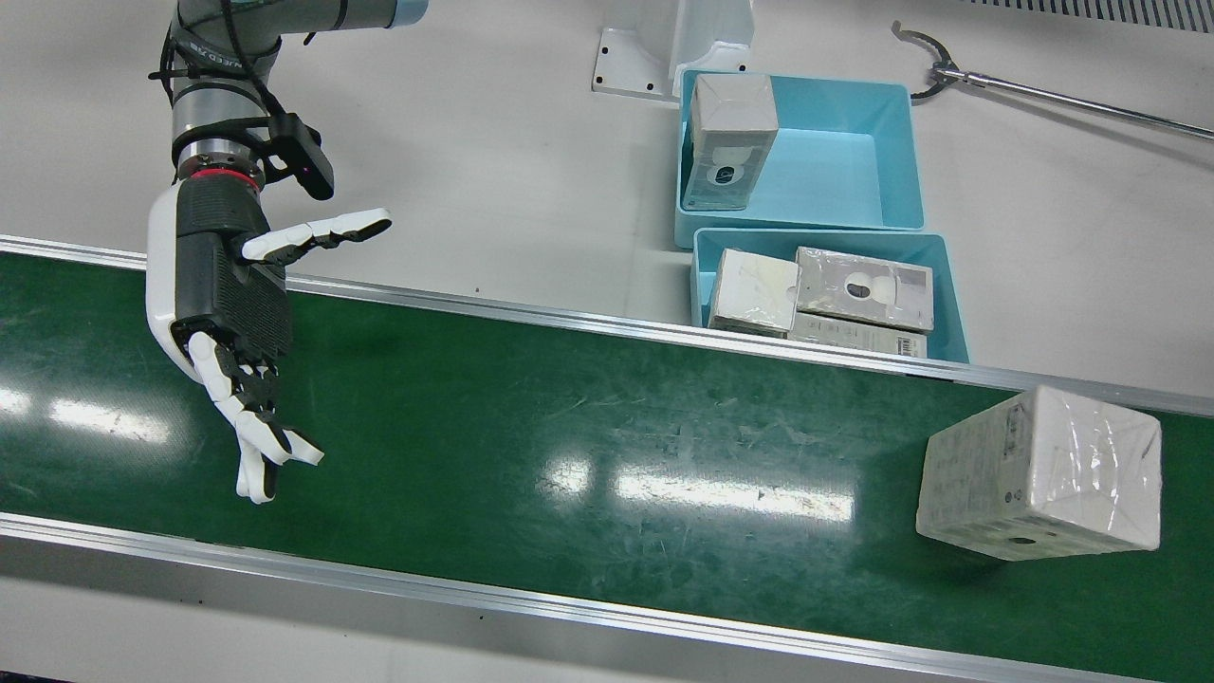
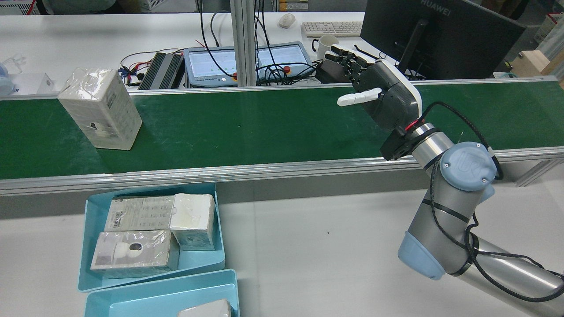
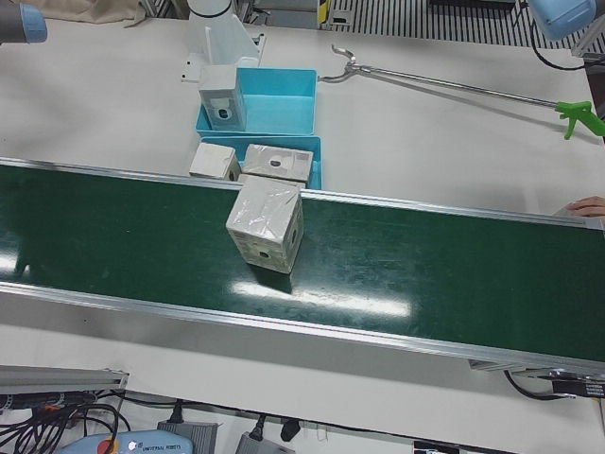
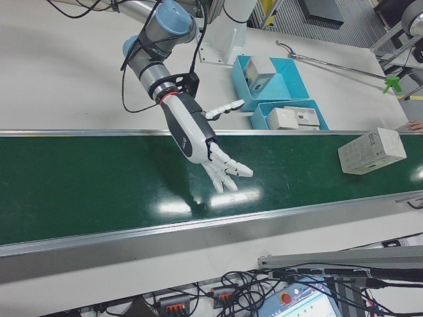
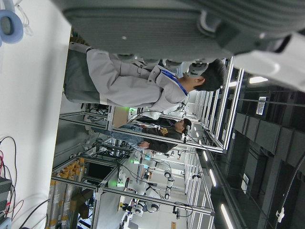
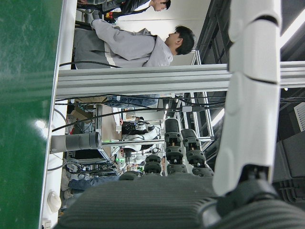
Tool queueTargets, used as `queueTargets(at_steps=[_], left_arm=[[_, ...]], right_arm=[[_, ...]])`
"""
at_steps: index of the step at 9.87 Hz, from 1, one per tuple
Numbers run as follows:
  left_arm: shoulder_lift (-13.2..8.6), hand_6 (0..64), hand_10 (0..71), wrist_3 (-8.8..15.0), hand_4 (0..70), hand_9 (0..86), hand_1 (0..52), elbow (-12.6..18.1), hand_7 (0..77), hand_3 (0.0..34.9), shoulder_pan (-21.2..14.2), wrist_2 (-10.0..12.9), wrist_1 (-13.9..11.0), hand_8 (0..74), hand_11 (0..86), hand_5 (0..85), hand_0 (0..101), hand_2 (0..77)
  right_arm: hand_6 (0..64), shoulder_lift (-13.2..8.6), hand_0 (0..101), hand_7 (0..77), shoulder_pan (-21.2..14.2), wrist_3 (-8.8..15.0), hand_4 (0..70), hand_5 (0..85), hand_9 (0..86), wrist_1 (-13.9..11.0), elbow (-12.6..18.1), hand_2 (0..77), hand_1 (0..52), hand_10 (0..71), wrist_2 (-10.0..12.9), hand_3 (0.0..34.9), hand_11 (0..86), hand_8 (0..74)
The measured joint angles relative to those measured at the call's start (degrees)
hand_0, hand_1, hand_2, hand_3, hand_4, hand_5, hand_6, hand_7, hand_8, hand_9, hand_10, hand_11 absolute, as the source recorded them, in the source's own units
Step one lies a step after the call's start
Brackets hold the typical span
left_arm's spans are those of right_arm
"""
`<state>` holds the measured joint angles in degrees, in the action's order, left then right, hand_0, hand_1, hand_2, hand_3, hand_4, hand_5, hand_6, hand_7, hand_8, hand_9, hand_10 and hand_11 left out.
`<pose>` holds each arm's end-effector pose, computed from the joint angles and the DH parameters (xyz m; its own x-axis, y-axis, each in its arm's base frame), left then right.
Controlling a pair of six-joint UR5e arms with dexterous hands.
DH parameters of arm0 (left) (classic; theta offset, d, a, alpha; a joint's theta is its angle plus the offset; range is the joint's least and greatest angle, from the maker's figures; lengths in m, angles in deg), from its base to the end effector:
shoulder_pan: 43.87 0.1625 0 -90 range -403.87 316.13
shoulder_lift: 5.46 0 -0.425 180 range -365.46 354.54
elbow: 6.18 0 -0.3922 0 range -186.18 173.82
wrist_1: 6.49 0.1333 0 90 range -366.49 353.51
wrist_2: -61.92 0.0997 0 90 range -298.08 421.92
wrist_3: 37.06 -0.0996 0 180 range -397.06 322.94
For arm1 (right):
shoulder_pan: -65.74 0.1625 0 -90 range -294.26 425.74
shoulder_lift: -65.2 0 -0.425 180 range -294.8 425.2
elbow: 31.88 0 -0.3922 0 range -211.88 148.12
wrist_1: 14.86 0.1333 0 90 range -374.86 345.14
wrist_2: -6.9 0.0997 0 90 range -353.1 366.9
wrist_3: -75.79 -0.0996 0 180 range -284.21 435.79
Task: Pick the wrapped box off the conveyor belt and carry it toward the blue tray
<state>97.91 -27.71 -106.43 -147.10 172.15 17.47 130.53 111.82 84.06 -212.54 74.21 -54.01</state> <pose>-0.2222 -0.5132 0.5191 -0.9791 -0.1193 0.1645 -0.1626 -0.0255 -0.9864 -0.2809 -0.5536 0.3502 -0.9690 0.2404 -0.0563 0.1339 0.3203 -0.9378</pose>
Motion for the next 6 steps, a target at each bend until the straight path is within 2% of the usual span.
queueTargets(at_steps=[6], left_arm=[[0.0, 0.5, 0.0, 0.0, 0.5, 0.0, 0.0, 0.0, 0.5, 0.0, 0.0, 0.0, 0.0, 0.5, 0.0, 1.1, 0, 0.5]], right_arm=[[7.6, -0.06, 47, 19.1, -0.23, -0.05, 10.9, 11.5, 7.6, 0.1, -0.88, 7.1, 12.0, 0.0, 0.18, 0.0, 1.1, 5.5]])
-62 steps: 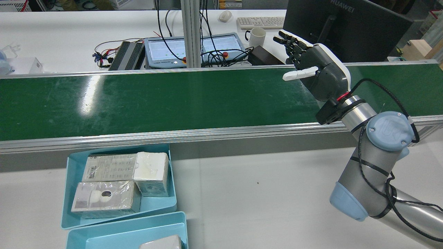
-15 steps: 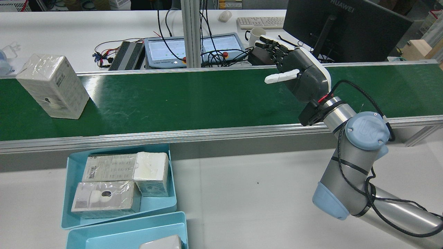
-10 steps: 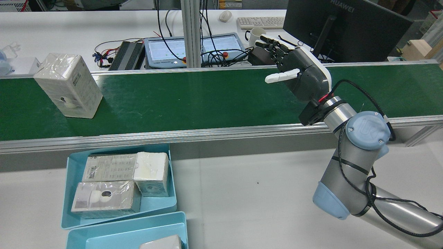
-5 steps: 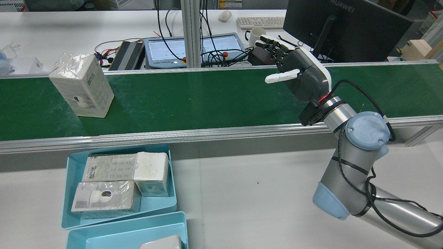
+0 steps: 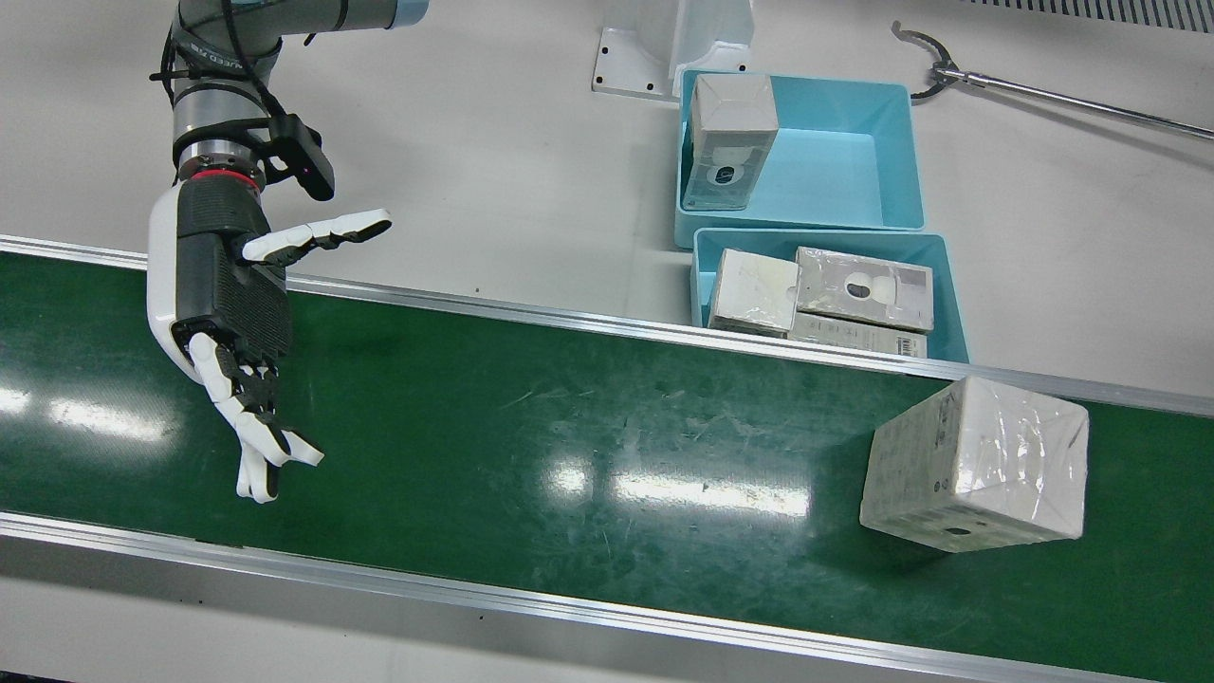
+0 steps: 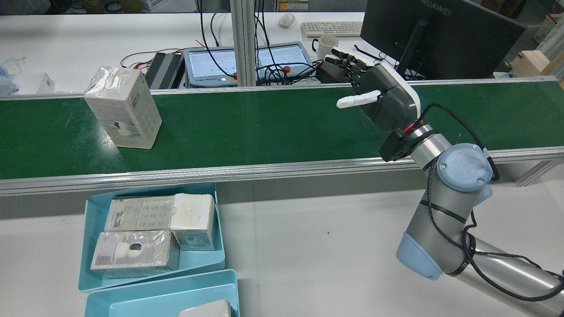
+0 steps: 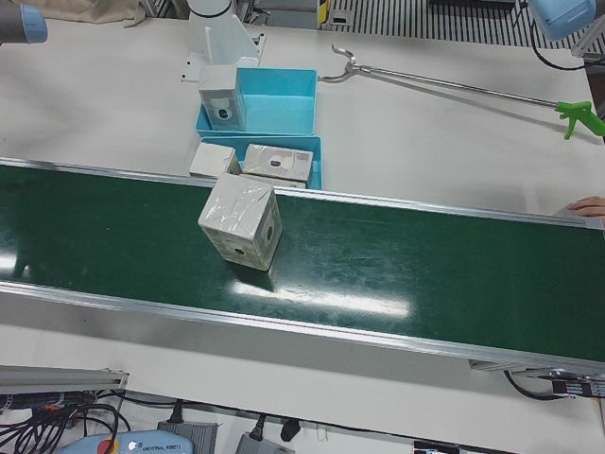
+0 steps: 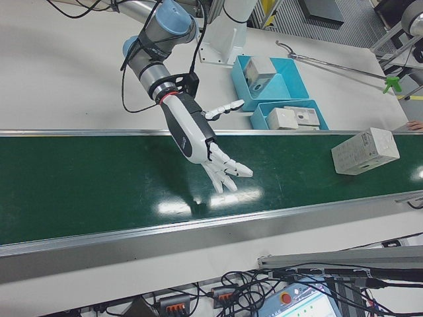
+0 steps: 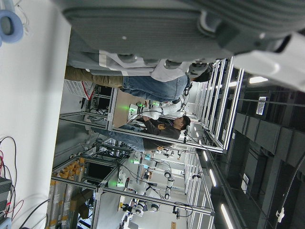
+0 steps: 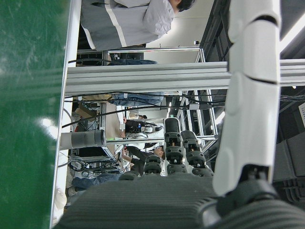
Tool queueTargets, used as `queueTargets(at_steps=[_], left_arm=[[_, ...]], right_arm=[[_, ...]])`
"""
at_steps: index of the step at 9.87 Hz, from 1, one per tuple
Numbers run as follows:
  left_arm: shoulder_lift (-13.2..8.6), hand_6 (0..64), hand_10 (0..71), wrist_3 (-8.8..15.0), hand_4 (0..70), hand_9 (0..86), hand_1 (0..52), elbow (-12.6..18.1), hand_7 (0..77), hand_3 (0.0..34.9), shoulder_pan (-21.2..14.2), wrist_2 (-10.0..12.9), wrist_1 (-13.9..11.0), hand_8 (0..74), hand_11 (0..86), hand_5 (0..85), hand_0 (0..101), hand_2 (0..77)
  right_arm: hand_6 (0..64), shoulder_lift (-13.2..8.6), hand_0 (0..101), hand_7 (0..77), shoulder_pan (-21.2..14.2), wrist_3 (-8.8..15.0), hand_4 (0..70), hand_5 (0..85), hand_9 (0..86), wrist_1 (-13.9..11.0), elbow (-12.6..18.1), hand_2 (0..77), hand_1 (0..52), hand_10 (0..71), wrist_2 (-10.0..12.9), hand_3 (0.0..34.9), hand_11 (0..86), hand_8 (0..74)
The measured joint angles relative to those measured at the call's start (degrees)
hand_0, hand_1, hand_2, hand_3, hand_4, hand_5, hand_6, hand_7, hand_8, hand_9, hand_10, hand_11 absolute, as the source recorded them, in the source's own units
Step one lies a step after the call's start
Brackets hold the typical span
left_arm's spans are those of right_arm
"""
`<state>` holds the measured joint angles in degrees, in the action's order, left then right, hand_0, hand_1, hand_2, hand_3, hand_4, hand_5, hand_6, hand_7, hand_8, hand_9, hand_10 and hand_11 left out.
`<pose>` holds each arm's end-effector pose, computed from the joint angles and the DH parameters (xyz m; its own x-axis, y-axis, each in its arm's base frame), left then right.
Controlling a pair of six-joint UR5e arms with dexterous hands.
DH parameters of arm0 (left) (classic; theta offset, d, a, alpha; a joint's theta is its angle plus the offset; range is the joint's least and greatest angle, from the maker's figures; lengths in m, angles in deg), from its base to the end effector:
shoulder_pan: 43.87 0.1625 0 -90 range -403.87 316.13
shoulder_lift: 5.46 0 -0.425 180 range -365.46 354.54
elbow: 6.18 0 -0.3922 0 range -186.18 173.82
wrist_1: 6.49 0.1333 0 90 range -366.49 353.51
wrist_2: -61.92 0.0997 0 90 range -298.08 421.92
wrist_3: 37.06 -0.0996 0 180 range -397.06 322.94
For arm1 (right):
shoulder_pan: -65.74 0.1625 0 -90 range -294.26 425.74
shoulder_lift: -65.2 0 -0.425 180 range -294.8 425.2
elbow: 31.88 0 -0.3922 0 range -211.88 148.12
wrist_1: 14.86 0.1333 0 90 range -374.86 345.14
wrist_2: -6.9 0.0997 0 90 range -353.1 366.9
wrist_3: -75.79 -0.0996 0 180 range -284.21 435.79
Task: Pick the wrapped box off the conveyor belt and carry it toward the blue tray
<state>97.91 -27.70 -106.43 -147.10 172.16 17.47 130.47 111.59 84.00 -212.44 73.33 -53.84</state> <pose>-0.2222 -0.5132 0.5191 -0.9791 -0.1195 0.1647 -0.1628 -0.0255 -0.9863 -0.2851 -0.5550 0.3559 -0.9690 0.2414 -0.0520 0.1279 0.3106 -0.9419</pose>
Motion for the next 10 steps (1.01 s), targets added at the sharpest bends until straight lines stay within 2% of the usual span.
queueTargets(at_steps=[2, 3, 4, 5, 6, 9, 10], left_arm=[[0.0, 0.5, 0.0, 0.0, 0.5, 0.0, 0.0, 0.0, 0.5, 0.0, 0.0, 0.0, 0.0, 0.5, 0.5, 1.1, 0, 0.5], [0.0, 0.5, 0.0, 0.0, 0.5, 0.5, 0.0, 0.0, 0.5, 0.0, 0.0, 0.0, 0.0, 0.5, 0.5, 1.1, 0, 1.1], [0.0, 0.5, 0.0, 0.0, 0.5, 0.5, 0.0, 0.0, 0.5, 0.0, 0.0, 0.0, 0.0, 0.5, 0.5, 1.1, 0, 1.1], [0.0, 0.0, 0.5, 0.0, 0.5, 0.5, 0.0, 0.0, 0.5, 0.0, 0.0, 0.0, 0.0, 0.5, 0.5, 1.1, 0, 1.1], [0.0, 0.0, 0.5, 0.0, 0.0, 0.5, 0.0, 0.0, 0.5, 0.0, 0.0, 0.0, 0.0, 0.5, 0.5, 1.1, 0, 0.5], [0.0, 0.5, 0.0, 0.0, 0.5, 0.0, 0.0, 0.0, 0.5, 0.0, 0.0, 0.0, 0.0, 0.5, 0.0, 1.1, 0, 0.5], [0.0, 0.5, 0.5, 0.0, 0.5, 0.5, 0.0, 0.0, 0.5, 0.0, 0.0, 0.0, 0.0, 0.5, 0.0, 1.1, 0, 1.1]], right_arm=[[7.6, -0.67, 47, 19.1, -0.74, 0.06, 10.9, 11.5, 7.6, -0.22, -0.93, 7.1, 12.0, 0.0, 0.08, 0.0, 1.1, 5.5], [7.6, -1.11, 47, 19.6, -0.91, 0.1, 12.0, 13.1, 5.4, -0.59, -1.09, 10.9, 15.3, 0.0, 0.03, 0.0, 1.1, 3.8], [8.2, -1.44, 50, 23.5, -1.02, 0.1, 14.7, 16.9, 6.0, -1.4, -1.03, 14.2, 18.5, 0.0, -0.05, 0.0, 1.1, 3.8], [8.2, -1.86, 50, 23.5, -1.07, 0.08, 14.7, 16.9, 6.0, -2.53, -0.91, 14.2, 18.5, 0.0, -0.14, 0.0, 1.1, 3.8], [8.2, -2.21, 50, 23.5, -1.09, 0.05, 11.5, 13.6, 6.0, -3.29, -0.81, 14.2, 18.0, 0.0, -0.19, 0.0, 1.1, 3.8], [8.2, -2.64, 48, 19.6, -1.21, -0.02, 10.4, 10.9, 6.0, -3.85, -0.79, 10.4, 15.8, 0.0, -0.23, 0.0, 1.1, 2.7], [6.0, -2.66, 48, 16.9, -1.25, -0.06, 10.4, 10.4, 3.3, -3.86, -0.76, 9.3, 14.2, 0.0, -0.2, 0.0, 1.1, 1.1]])
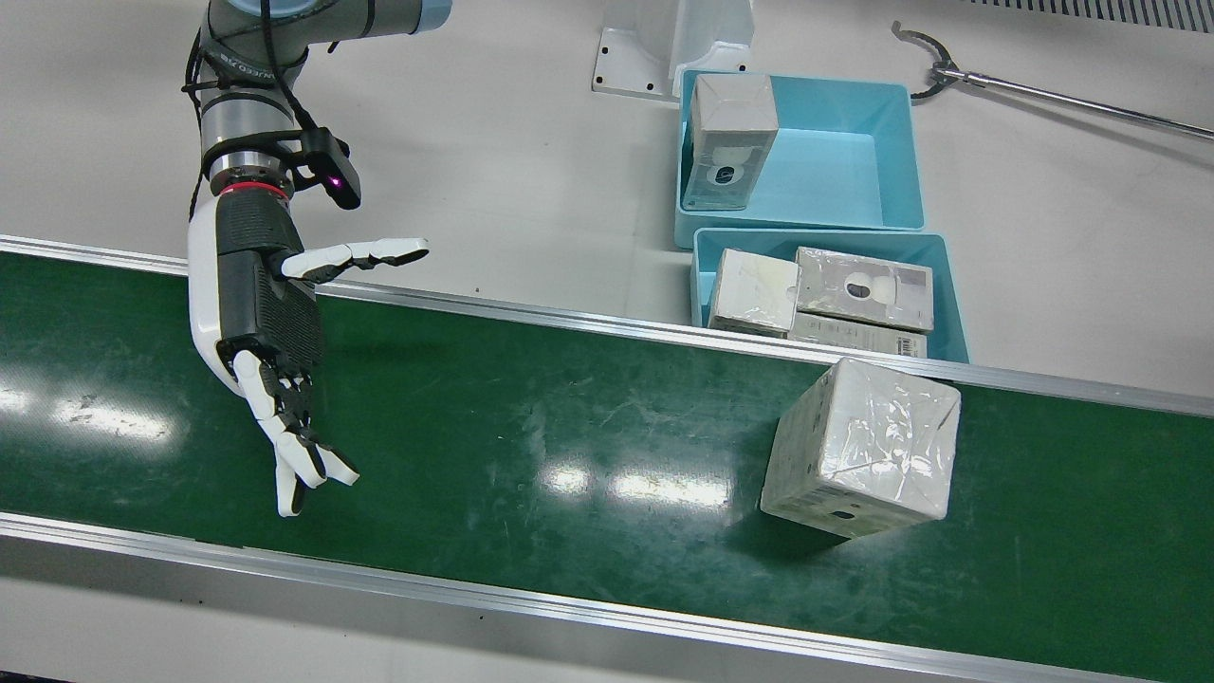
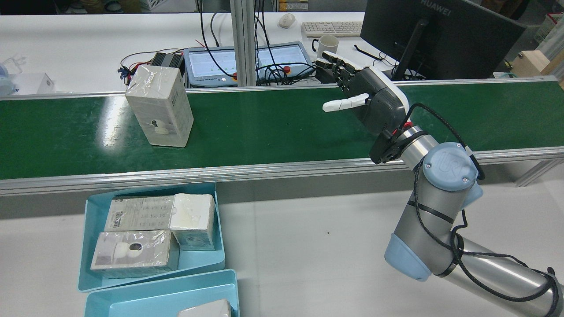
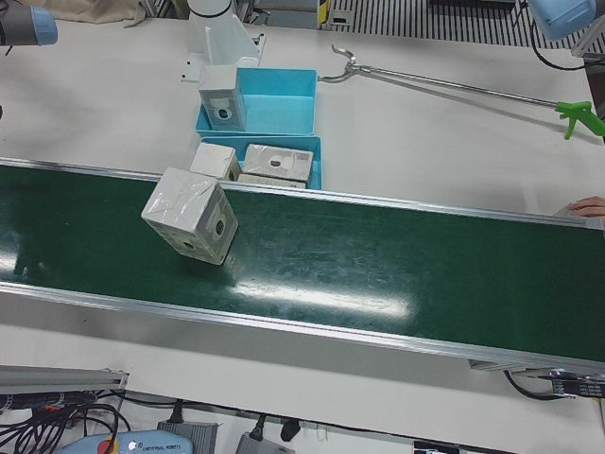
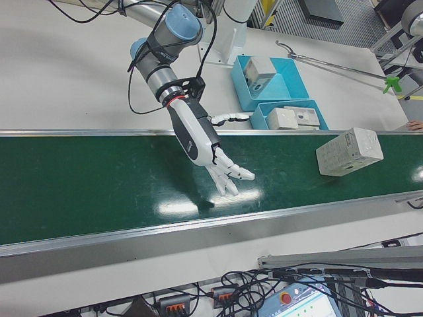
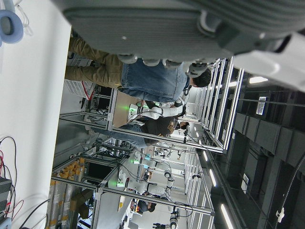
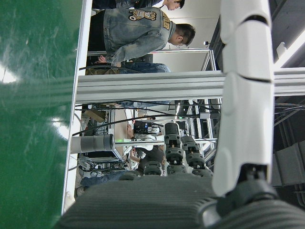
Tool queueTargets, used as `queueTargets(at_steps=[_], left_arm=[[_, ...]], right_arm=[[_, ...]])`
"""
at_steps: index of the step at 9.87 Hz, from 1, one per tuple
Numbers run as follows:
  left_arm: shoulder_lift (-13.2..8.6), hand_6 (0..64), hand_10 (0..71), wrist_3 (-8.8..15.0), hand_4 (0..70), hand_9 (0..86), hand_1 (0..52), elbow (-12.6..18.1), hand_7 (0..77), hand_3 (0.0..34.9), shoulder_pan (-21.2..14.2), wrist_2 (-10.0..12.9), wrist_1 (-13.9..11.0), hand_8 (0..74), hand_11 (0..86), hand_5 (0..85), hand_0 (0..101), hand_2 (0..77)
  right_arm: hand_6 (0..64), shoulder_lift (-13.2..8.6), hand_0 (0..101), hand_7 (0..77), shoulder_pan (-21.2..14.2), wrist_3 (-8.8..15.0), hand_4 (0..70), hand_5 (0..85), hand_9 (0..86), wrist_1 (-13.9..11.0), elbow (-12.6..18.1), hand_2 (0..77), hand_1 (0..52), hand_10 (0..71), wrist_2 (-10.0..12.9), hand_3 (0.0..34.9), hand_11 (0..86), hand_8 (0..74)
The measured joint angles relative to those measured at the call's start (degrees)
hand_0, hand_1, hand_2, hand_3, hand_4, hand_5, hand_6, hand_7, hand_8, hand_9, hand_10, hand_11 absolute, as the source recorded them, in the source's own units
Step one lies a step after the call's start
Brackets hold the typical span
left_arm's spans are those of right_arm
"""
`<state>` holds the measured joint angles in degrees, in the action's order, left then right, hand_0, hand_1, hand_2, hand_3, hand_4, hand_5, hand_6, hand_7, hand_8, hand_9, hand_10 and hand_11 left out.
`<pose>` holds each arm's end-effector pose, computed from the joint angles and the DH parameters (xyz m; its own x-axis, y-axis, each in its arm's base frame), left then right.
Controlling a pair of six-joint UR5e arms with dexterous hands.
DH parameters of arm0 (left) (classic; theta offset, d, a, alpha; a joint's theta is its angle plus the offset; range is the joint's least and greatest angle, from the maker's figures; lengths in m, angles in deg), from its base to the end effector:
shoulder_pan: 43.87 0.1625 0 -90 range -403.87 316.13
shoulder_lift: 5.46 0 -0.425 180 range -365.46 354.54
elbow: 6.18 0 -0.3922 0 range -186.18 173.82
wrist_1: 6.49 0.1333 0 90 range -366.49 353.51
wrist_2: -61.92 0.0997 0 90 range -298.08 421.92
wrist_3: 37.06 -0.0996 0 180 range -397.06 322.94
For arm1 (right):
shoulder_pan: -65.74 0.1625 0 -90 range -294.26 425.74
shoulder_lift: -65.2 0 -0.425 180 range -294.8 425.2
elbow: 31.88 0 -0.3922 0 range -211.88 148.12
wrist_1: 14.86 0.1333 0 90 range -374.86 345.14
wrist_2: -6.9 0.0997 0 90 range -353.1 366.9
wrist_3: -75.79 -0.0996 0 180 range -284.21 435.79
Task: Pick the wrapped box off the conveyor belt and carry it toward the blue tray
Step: 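Move the right hand along the belt toward the wrapped white box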
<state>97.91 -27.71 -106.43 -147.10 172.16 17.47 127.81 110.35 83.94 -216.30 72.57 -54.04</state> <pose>-0.2222 -0.5132 0.5191 -0.9791 -0.1195 0.1645 -0.1626 -0.0255 -0.9864 -0.3024 -0.5536 0.3413 -0.9637 0.2648 -0.0347 0.1127 0.2852 -0.9518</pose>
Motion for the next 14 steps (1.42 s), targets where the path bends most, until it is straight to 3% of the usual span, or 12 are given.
queueTargets(at_steps=[5, 6, 7, 9, 11, 14], left_arm=[[0.0, 0.5, 0.5, 0.0, 0.0, 0.0, 0.0, 0.0, 0.5, 0.0, 0.0, 0.0, 0.0, 0.5, 0.5, 1.1, 0, 1.1], [0.0, 0.0, 0.5, 0.0, 0.5, 0.0, 0.0, 0.0, 0.5, 0.0, 0.0, 0.0, 0.0, 0.5, 0.5, 1.1, 0, 0.5], [0.0, 0.5, 0.5, 0.0, 0.5, 0.5, 0.0, 0.0, 0.5, 0.0, 0.0, 0.0, 0.0, 0.5, 0.5, 1.1, 0, 0.5], [0.0, 0.0, 0.0, 0.0, 0.0, 0.0, 0.0, 0.0, 0.5, 0.0, 0.0, 0.0, 0.0, 0.5, 0.0, 1.1, 0, 0.5], [0.0, 0.5, 0.0, 0.0, 0.0, 0.0, 0.0, 0.0, 0.5, 0.0, 0.0, 0.0, 0.0, 0.5, 0.5, 1.1, 0, 0.5], [0.0, 0.5, 0.0, 0.0, 0.0, 0.0, 0.0, 0.0, 0.5, 0.0, 0.0, 0.0, 0.0, 0.5, 0.5, 1.1, 0, 1.1]], right_arm=[[4.9, -0.03, 48, 15.3, -0.37, -0.06, 4.9, 9.8, 3.3, 0.0, 0.2, 8.7, 14.7, 0.0, 0.08, 0.0, 1.1, 0.0], [3.8, -0.23, 48, 14.2, -0.61, -0.06, 6.5, 9.8, 2.2, 0.0, 0.22, 5.5, 9.3, 0.0, 0.11, 0.0, 1.1, 0.0], [3.8, -0.61, 47, 14.2, -0.9, -0.07, 6.5, 9.3, 1.6, 0.0, 0.22, 7.1, 15.3, 0.0, 0.18, 0.0, 1.1, 0.0], [3.8, -1.42, 47, 14.2, -1.74, 0.03, 6.5, 9.3, 2.2, 0.0, -0.03, 8.2, 13.6, 0.0, 0.43, 0.3, 1.1, 0.0], [3.8, -2.69, 47, 14.2, -2.47, 0.23, 6.5, 9.3, 1.6, 0.0, -1.44, 10.4, 14.7, 0.0, 0.73, 1.0, 1.1, 0.0], [3.3, -7.2, 48, 14.2, -2.95, 0.37, 4.9, 8.7, 1.6, 0.0, -6.05, 10.9, 16.4, 0.0, 0.97, 3.6, 1.1, 0.0]])
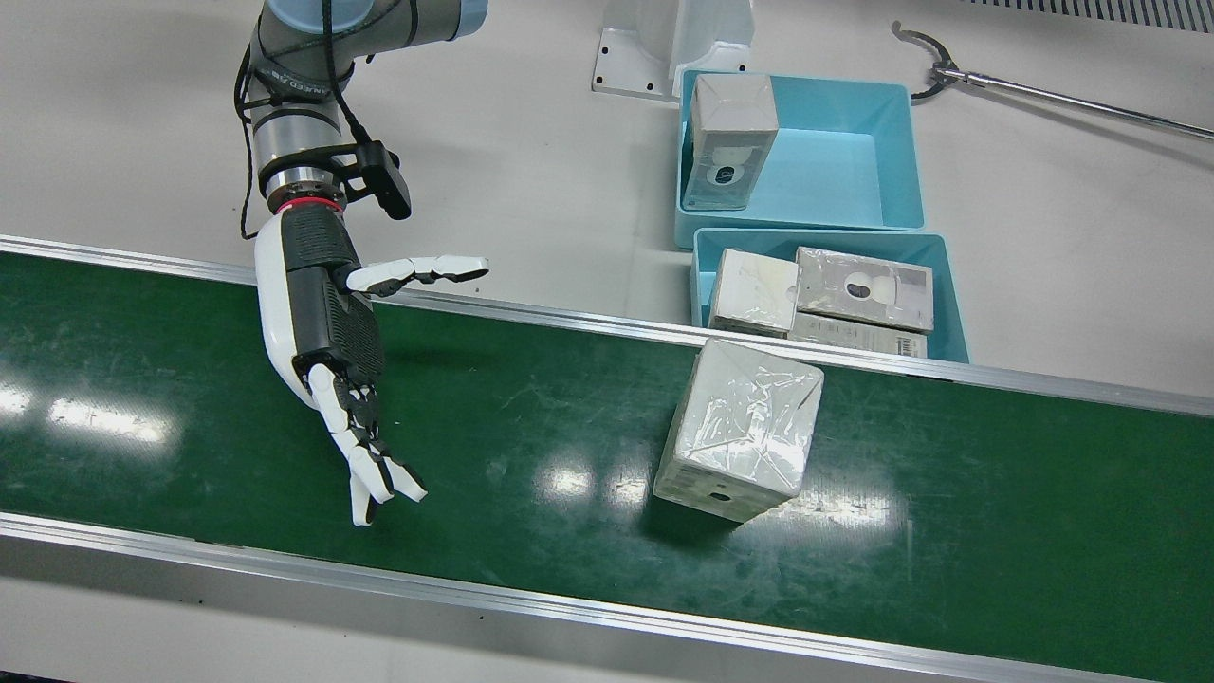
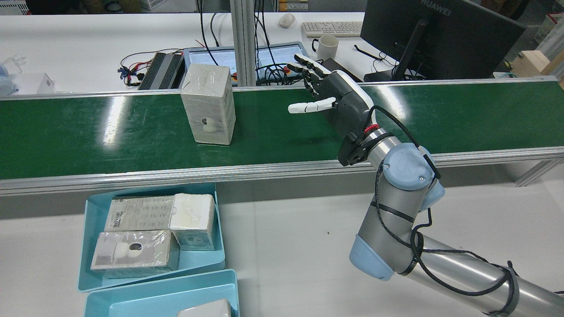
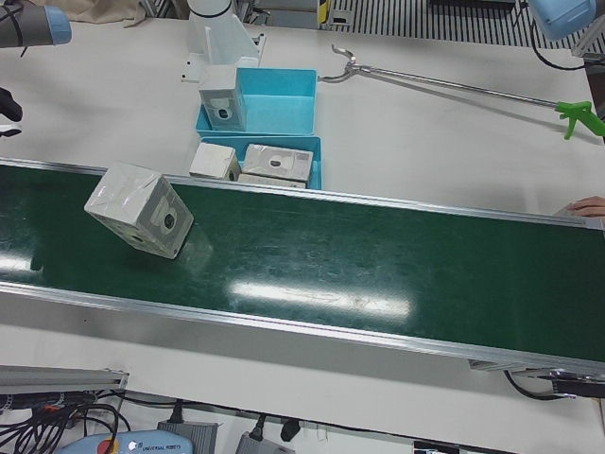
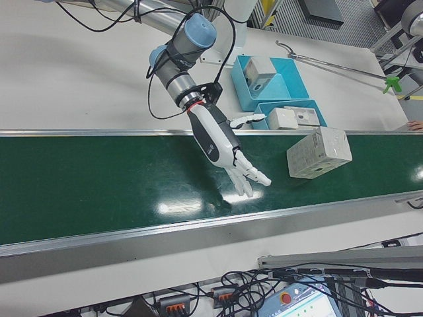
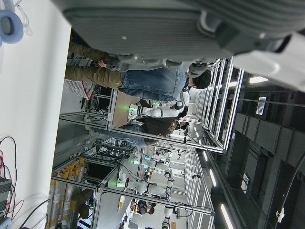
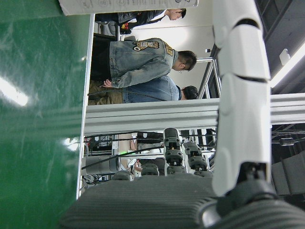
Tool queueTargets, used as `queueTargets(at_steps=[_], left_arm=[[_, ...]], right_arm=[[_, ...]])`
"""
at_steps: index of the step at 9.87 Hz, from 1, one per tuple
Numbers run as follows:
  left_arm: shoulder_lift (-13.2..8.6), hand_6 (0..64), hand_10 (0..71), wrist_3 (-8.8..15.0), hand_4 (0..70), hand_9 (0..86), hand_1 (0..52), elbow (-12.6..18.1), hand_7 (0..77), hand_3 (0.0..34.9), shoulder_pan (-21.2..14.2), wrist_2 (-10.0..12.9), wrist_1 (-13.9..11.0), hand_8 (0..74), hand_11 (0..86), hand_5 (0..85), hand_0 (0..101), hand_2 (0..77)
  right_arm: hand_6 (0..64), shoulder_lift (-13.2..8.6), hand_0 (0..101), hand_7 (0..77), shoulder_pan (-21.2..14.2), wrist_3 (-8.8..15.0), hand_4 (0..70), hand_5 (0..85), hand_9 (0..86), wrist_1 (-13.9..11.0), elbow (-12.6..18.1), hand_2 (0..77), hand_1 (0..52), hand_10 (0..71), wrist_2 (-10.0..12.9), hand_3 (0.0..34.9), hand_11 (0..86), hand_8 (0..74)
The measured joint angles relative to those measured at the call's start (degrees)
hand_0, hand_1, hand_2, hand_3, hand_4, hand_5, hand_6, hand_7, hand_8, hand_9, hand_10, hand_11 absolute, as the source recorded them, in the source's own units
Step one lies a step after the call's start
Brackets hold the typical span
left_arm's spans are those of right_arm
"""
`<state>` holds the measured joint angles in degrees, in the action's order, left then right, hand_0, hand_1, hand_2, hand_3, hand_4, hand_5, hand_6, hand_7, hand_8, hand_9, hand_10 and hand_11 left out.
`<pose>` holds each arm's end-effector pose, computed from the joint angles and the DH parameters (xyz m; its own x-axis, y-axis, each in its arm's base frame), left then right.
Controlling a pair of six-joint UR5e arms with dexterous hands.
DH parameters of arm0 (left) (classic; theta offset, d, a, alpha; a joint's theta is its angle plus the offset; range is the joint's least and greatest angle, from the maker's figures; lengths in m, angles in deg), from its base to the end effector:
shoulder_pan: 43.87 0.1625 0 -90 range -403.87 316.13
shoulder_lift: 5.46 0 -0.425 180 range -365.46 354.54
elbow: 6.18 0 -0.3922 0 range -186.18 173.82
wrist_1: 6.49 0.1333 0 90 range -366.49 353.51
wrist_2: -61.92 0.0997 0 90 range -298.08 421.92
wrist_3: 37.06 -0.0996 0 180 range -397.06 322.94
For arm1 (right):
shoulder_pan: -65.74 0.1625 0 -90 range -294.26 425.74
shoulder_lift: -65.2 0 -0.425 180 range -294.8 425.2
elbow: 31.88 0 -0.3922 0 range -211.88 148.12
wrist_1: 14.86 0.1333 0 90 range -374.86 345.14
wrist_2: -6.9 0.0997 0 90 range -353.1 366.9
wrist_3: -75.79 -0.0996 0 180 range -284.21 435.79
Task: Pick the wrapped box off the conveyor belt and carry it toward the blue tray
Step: 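Move the right hand along the belt toward the wrapped white box, then close the right hand fingers around the wrapped white box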
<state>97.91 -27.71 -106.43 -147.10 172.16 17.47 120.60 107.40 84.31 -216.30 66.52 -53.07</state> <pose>-0.2222 -0.5132 0.5191 -0.9791 -0.1195 0.1645 -0.1626 -0.0255 -0.9864 -0.3601 -0.5656 0.3059 -0.9537 0.2975 -0.0441 0.1347 0.2916 -0.9470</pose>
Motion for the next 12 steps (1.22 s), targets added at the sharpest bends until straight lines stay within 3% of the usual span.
queueTargets(at_steps=[1, 5, 12], left_arm=[[0.0, 0.5, 0.5, 0.0, 0.0, 0.5, 0.0, 0.0, 0.5, 0.0, 0.0, 0.0, 0.0, 0.5, 0.5, 1.1, 0, 0.5], [0.0, 0.5, 0.0, 0.0, 0.5, 0.5, 0.0, 0.0, 0.5, 0.0, 0.0, 0.0, 0.0, 0.5, 0.0, 1.1, 0, 1.1], [0.0, 0.5, 0.0, 0.0, 0.5, 0.5, 0.0, 0.0, 0.5, 0.0, 0.0, 0.0, 0.0, 0.5, 0.5, 1.1, 0, 0.5]], right_arm=[[3.3, -1.47, 48, 14.2, -0.17, 0.06, 6.5, 9.8, 2.2, 0.0, -1.33, 12.5, 16.4, 0.0, 0.02, 6.1, 1.1, 0.0], [4.4, -5.32, 49, 15.8, -2.07, 0.45, 6.5, 9.8, 3.3, 0.03, -4.18, 13.1, 18.0, 0.0, 1.17, 4.3, 1.1, 0.0], [4.4, -6.69, 50, 15.8, -5.73, 3.12, 6.5, 9.8, 3.3, 0.08, -4.73, 13.1, 18.0, 0.0, 4.92, 5.6, 1.1, 0.0]])
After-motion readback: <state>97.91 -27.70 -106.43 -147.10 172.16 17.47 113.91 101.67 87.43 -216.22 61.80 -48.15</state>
